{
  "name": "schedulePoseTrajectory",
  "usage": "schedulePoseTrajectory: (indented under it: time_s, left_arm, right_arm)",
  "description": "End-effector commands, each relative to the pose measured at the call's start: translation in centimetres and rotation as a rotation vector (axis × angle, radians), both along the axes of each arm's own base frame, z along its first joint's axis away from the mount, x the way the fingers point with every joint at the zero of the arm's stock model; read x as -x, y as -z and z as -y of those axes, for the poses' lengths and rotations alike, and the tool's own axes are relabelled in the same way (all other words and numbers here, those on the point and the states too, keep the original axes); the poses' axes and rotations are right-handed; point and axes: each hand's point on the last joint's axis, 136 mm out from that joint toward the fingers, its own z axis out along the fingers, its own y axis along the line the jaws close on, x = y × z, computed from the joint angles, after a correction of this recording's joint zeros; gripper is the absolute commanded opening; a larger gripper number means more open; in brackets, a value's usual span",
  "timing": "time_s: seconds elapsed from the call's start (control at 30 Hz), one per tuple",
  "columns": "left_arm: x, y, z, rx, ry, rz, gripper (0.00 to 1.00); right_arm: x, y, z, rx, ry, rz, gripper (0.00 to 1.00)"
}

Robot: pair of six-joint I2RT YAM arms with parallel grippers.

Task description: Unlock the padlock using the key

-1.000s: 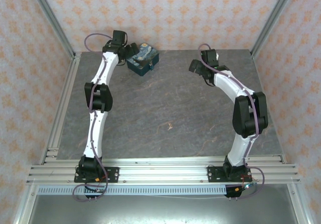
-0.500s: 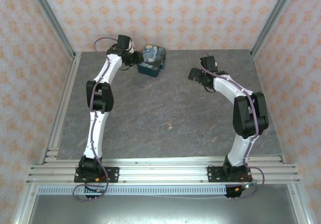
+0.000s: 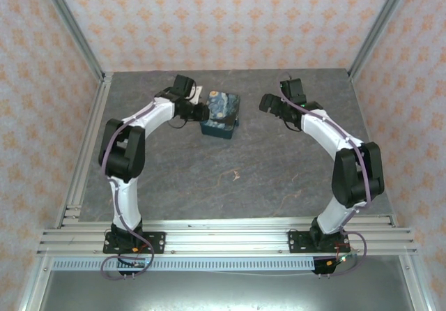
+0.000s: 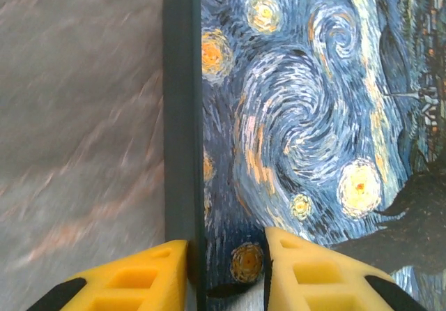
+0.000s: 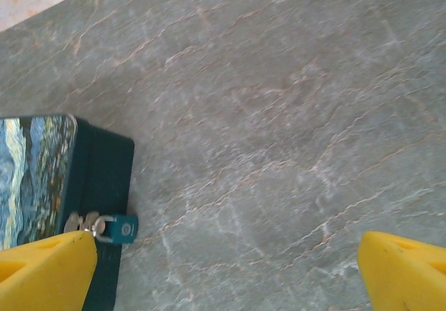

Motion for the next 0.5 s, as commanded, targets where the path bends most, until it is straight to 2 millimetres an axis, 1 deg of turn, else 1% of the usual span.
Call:
schedulePoseTrajectory:
  time_s: [0.0, 0.03, 0.07, 0.1, 0.13, 0.2, 0.27, 0.33, 0.4, 0.47]
  left_arm:
    - [4.9, 3.8, -5.4, -0.233, -0.026, -0.142, 0.47]
    - [5.2, 3.4, -6.1, -0.253, -0.046, -0.138, 0.59]
    - [5.4, 1.6, -6.8, -0.264, -0.069, -0.104, 0.69]
    - [5.7, 0.4, -7.3, -0.275, -0.091, -0.08, 0.74]
    - [6.0, -0.6, -7.7, -0.276, -0.11, -0.059, 0.75]
    - [7.2, -2.3, -8.0, -0.25, -0.151, -0.022, 0.75]
    - [8.9, -2.9, -8.3, -0.209, -0.207, -0.01, 0.73]
    - [10.8, -2.4, -7.9, -0.139, -0.258, -0.021, 0.68]
    - [13.0, -1.2, -6.8, -0.071, -0.289, -0.027, 0.61]
    - [15.0, 0.1, -5.9, -0.05, -0.304, -0.029, 0.55]
  right_arm:
    - [0.2, 0.2, -2.7, -0.001, -0.1, -0.024, 0.95]
    - [-0.1, 0.3, -3.7, 0.001, -0.131, -0.029, 0.95]
    - [-0.4, 0.3, -5.0, 0.005, -0.17, -0.034, 0.95]
    - [-0.7, 0.3, -6.2, 0.014, -0.208, -0.036, 0.94]
    - [-0.9, 0.3, -7.2, 0.021, -0.239, -0.034, 0.93]
    - [-1.7, 0.3, -9.6, 0.022, -0.313, -0.026, 0.92]
    - [-2.2, 0.3, -11.8, 0.01, -0.387, -0.024, 0.92]
    - [-2.8, 0.4, -13.8, -0.008, -0.458, -0.028, 0.92]
    - [-3.5, 0.9, -15.8, -0.021, -0.521, -0.045, 0.92]
    - [-4.0, 1.7, -17.6, -0.038, -0.571, -0.069, 0.92]
